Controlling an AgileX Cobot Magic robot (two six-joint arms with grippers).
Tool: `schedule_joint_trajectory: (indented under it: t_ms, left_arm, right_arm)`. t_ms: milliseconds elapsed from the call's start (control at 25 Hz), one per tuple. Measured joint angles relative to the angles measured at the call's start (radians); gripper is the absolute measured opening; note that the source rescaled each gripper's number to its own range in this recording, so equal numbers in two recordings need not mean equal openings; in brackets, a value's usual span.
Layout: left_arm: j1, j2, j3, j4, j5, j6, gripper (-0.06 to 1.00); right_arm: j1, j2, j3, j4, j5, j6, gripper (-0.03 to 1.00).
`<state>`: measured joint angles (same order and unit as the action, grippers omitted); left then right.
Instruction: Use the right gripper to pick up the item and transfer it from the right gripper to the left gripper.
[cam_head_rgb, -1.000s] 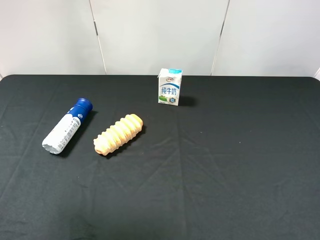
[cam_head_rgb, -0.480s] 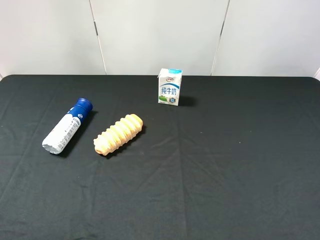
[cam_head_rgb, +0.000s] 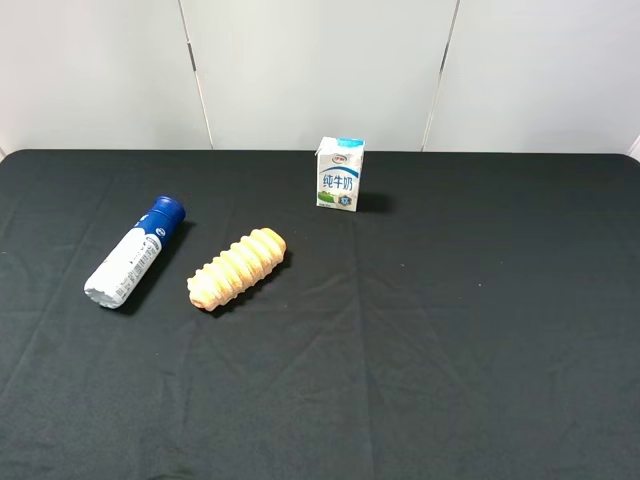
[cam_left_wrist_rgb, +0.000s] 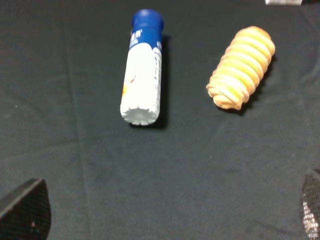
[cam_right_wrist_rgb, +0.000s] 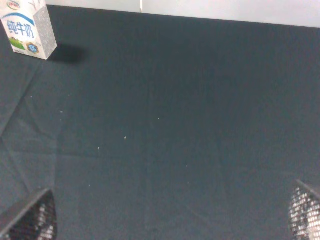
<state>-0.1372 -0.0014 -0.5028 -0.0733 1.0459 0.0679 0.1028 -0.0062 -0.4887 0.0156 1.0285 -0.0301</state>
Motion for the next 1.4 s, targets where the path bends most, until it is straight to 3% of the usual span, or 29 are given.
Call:
schedule_joint_trajectory:
  t_ms: [880,1200,1400]
  left_arm:
    - [0.001,-0.002,0.010,0.031,0.002,-0.003,1.00]
    - [0.106,-0.002,0.010,0.031,0.002,-0.003,0.99]
    - [0.114,-0.002,0.014,0.031,0.002,-0.004,0.99]
  right_arm:
    - [0.000,0.000,0.000,0.000,0.000,0.000,1.00]
    - [0.000,0.000,0.000,0.000,0.000,0.000,1.00]
    - [0.000,0.000,0.000,0.000,0.000,0.000,1.00]
